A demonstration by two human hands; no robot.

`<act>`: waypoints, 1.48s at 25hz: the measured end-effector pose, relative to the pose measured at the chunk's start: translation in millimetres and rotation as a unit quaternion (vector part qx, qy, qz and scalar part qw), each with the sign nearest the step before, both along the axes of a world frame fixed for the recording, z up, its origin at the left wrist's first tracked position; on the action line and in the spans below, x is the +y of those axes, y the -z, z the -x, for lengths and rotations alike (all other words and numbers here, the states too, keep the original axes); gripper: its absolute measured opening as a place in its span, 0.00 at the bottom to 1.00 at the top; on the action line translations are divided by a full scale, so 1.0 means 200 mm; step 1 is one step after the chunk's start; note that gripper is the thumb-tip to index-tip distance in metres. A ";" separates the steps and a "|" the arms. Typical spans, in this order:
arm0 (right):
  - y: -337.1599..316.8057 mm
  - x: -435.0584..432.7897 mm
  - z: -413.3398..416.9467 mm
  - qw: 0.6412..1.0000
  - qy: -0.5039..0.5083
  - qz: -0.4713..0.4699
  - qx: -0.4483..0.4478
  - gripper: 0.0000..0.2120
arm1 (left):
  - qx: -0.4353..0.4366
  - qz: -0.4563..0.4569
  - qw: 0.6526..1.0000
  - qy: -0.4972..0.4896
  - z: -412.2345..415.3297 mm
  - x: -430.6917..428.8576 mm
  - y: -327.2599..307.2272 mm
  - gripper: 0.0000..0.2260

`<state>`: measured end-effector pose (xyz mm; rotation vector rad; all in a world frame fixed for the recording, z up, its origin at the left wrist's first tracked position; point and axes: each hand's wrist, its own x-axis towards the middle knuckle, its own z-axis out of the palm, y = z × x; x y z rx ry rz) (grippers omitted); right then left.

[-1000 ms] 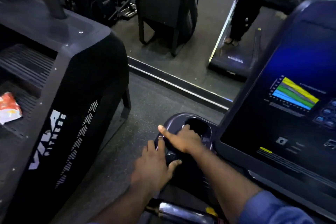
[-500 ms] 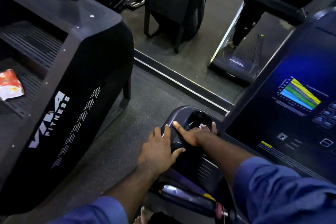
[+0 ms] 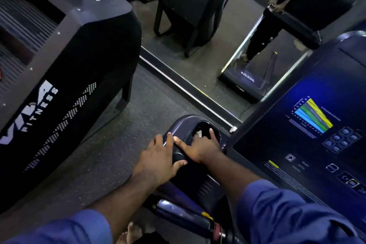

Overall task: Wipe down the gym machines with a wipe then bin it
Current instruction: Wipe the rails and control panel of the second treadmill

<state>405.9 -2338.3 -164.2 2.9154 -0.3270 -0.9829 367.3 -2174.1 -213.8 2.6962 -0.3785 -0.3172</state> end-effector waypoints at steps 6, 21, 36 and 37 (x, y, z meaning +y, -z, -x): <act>-0.12 0.06 -0.07 0.985 -0.098 0.104 0.098 0.62 | 0.006 0.007 1.000 -0.009 -0.01 0.01 0.00 0.46; -0.32 -0.03 -0.34 0.990 -0.091 0.081 0.078 0.25 | 0.007 0.009 1.000 -0.006 -0.01 0.01 -0.06 0.45; -0.16 -0.03 0.08 0.979 -0.165 0.051 -0.108 0.12 | -0.003 0.002 1.000 -0.004 0.00 0.00 -0.02 0.39; -0.14 -0.03 0.18 0.973 -0.178 0.020 -0.148 0.13 | -0.007 0.004 1.000 -0.006 0.01 0.00 -0.02 0.36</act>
